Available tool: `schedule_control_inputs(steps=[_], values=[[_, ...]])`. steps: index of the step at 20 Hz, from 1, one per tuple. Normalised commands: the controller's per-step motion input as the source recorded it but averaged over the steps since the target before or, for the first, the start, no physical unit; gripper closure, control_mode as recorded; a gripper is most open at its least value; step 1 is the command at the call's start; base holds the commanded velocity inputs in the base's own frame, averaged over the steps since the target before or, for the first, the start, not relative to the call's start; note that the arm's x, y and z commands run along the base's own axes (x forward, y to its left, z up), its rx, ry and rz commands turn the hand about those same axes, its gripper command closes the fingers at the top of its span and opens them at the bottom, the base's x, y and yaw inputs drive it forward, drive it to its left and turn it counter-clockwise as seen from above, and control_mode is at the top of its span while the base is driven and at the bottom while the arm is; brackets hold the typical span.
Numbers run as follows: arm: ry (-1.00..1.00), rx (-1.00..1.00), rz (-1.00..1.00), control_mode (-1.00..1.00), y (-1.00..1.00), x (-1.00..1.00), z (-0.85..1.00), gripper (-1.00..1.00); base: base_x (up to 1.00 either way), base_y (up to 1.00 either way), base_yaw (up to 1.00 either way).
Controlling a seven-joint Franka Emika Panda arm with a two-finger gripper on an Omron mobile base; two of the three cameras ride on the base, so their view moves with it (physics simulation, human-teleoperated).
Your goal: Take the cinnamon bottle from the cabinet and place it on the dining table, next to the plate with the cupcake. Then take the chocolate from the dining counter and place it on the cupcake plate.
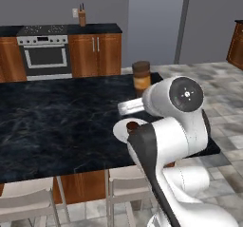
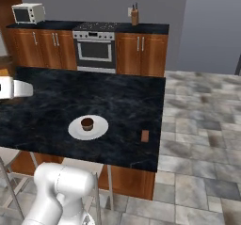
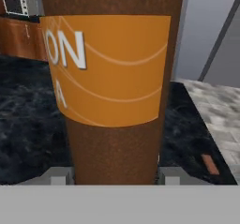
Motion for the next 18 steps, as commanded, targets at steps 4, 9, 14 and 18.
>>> schedule_control_inputs(steps=[4, 9, 14, 18], values=[[-0.03, 0.00, -0.29, -1.00, 0.32, 0.00, -0.30, 1.00, 0.00, 0.00, 0.00], [-0.06, 0.08, -0.36, -1.00, 0.20, 0.00, -0.27, 1.00, 0.00, 0.00, 0.00], [0.00, 0.17, -0.23, -1.00, 0.04, 0.00, -0.24, 1.00, 0.00, 0.00, 0.00], [-0.01, 0.02, -0.21, -1.00, 0.03, 0.13, -0.40, 1.00, 0.00, 0.00, 0.00]])
